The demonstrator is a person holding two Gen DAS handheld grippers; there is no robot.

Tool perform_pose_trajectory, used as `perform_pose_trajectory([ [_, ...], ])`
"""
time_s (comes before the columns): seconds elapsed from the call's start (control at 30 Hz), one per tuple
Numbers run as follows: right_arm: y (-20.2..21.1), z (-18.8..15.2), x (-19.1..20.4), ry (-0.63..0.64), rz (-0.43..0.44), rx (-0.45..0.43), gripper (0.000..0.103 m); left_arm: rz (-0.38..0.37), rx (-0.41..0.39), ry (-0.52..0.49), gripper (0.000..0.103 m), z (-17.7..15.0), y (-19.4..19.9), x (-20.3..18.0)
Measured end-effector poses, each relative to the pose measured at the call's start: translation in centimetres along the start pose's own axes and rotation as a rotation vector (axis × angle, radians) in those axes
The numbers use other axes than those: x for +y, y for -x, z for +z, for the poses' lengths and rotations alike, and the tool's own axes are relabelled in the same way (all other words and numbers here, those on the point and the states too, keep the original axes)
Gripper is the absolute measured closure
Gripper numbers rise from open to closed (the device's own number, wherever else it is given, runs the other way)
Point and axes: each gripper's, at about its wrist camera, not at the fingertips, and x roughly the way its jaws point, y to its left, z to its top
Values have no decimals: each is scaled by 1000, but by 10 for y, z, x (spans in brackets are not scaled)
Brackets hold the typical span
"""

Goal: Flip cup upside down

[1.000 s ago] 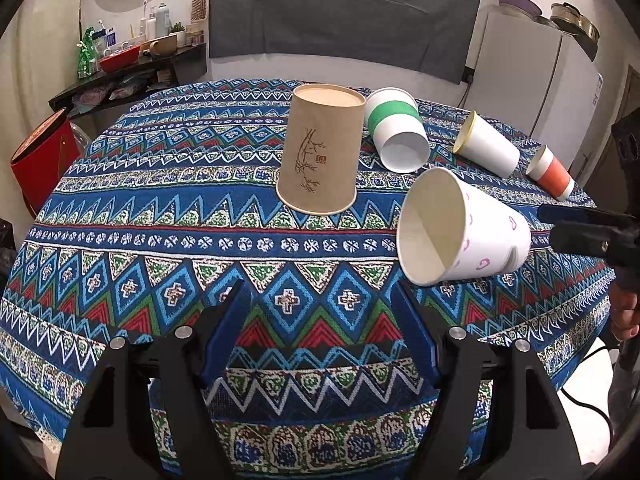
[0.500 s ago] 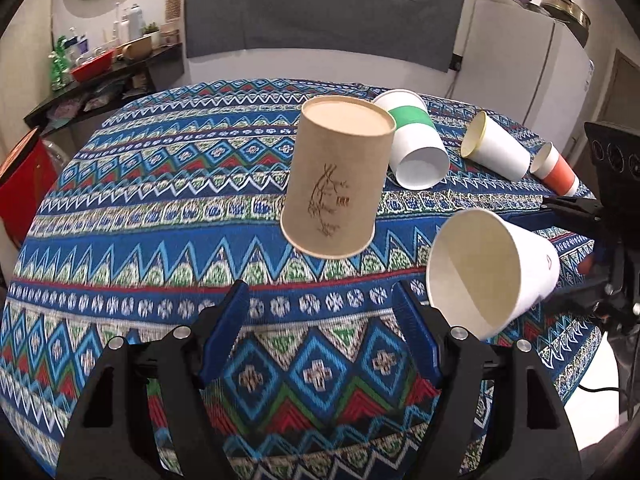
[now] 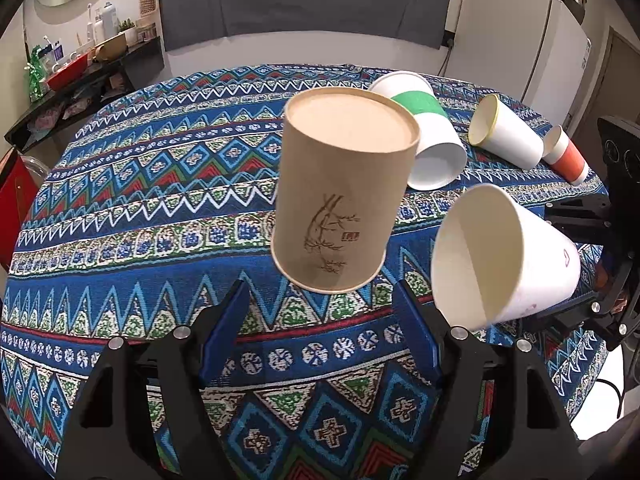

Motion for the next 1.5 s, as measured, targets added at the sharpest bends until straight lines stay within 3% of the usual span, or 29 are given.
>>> perform_pose_trajectory([
  [0.2, 26, -10, -2, -24, -59, -12, 49, -8, -9, -34, 29, 3, 1, -17],
  [0.6, 107, -38, -15, -36, -361, 119, 49, -61, -19, -93, 27, 11, -1, -52],
  [0.7, 117, -40, -20, -8, -420, 209, 49, -66, -18, -103, 27, 13, -2, -59],
  [0.83, 115, -33, -28, 11, -480, 405, 49, -62, -19, -111, 27, 13, -3, -64],
  [1.1, 95, -12, -29, 138, -502, 729, 49, -69, -9, -134, 25, 16, -14, -77],
  [1.5, 58, 12, -27, 303, -496, 948, 49, -85, -17, -104, 25, 16, -14, -76],
])
